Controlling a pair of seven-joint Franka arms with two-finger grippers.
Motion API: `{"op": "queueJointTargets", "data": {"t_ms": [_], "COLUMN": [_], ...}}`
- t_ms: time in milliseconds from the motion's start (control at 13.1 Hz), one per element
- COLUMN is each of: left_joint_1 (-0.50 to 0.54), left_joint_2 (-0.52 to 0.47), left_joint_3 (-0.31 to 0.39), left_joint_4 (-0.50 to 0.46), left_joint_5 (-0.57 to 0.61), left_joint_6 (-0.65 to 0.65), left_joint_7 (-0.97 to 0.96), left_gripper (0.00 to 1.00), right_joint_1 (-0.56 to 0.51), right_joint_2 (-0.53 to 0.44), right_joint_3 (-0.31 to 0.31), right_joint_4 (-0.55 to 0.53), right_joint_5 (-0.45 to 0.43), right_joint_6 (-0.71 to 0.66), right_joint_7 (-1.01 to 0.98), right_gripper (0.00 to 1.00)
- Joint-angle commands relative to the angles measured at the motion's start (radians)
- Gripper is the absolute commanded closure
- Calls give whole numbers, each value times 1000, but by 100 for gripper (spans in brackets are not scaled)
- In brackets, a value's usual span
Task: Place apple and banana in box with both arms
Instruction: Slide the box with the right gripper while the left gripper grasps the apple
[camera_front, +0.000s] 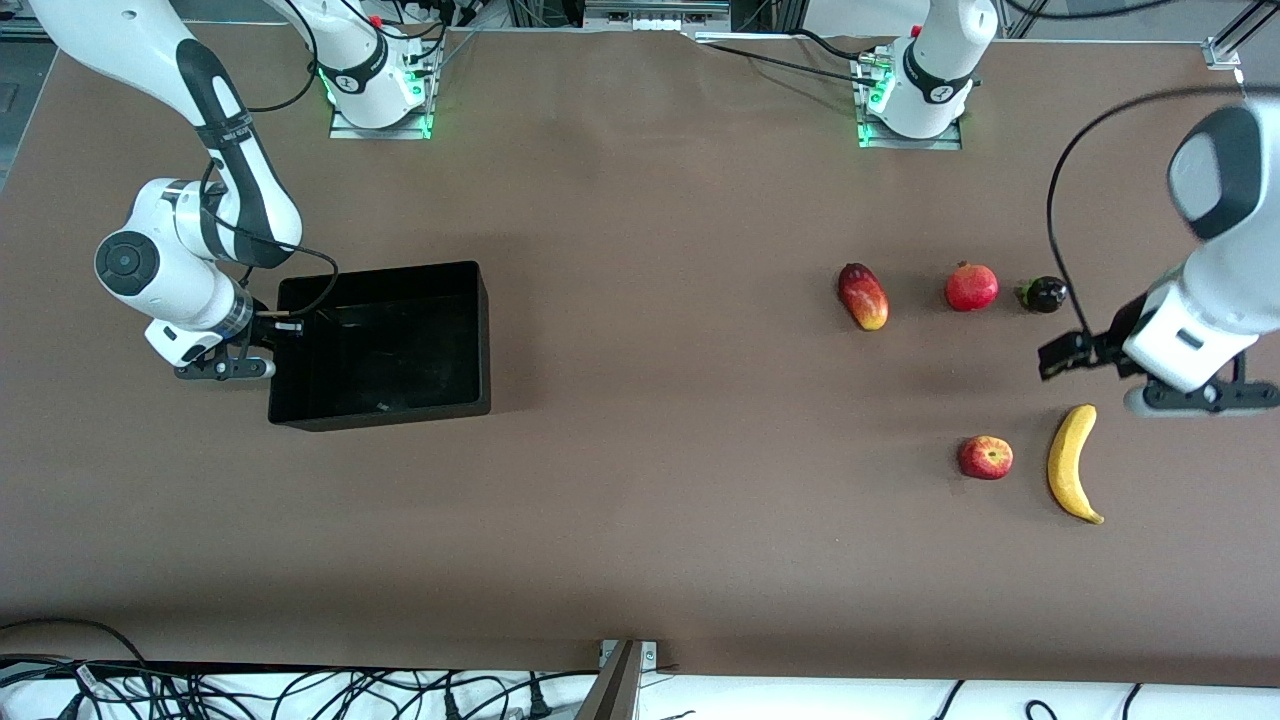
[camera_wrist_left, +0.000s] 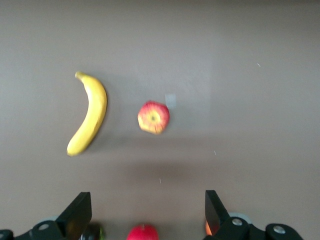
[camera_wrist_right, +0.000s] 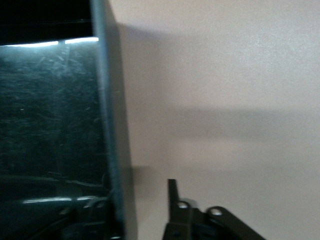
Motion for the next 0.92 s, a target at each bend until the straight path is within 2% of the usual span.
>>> {"op": "queueJointTargets", "data": {"t_ms": [0,153,459,612,842], "left_joint_1": [12,12,19,17,17], "left_joint_2": [130,230,359,372,435], "left_joint_3": [-2,-2,-5,-6,-6], "left_joint_4": [26,26,14,-7,-27], "left_joint_5": [-9,-9,-11,-11,-11], "left_joint_6": [132,248,387,424,533], "left_joint_7": [24,12,6,-14,-51], "left_gripper": [0,0,0,0,0], "right_joint_1": [-10,-5,18,123,267], "right_joint_2": [-18,-22,-22,-10,74], "right_joint_3": [9,34,169,183,186], "right_joint_4": [5,45,203,281,391], "right_joint_5": [13,27,70,73,82], "right_joint_6": [4,-38,-182,-227,-252], "right_joint_7": [-4,-5,63,198,403], "right_gripper": [100,100,100,100,100]}}
